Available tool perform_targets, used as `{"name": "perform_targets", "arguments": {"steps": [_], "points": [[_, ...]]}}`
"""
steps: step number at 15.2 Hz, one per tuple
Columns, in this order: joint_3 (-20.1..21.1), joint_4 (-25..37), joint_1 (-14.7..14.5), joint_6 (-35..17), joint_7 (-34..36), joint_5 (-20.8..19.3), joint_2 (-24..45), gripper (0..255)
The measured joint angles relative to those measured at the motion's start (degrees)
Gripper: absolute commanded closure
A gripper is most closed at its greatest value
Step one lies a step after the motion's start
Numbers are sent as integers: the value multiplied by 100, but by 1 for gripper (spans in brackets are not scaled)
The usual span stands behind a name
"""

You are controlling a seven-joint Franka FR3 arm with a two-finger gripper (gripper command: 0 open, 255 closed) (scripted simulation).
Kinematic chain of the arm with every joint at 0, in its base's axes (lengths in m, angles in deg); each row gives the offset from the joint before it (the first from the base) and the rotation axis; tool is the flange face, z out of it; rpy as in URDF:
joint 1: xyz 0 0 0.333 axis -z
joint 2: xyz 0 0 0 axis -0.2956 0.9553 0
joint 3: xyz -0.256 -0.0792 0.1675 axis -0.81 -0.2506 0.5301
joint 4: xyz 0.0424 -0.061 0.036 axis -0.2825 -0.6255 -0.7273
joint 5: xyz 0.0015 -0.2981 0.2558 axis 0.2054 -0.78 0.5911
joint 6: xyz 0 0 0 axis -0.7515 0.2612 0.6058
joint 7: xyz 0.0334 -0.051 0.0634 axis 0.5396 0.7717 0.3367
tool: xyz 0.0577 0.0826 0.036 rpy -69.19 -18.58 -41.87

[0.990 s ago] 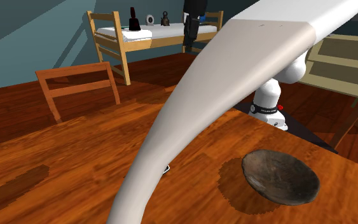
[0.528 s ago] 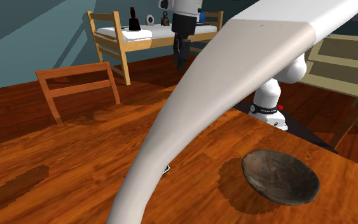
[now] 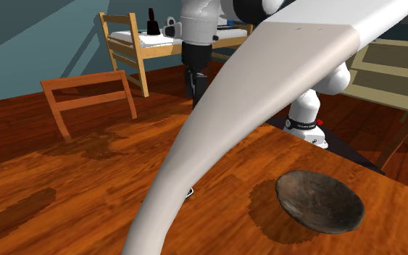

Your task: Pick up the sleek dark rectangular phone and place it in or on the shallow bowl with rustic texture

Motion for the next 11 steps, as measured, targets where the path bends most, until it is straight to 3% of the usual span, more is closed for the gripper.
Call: {"name": "perform_targets", "arguments": {"steps": [11], "points": [[442, 1382, -513, -296, 310, -351, 2059, 0]]}}
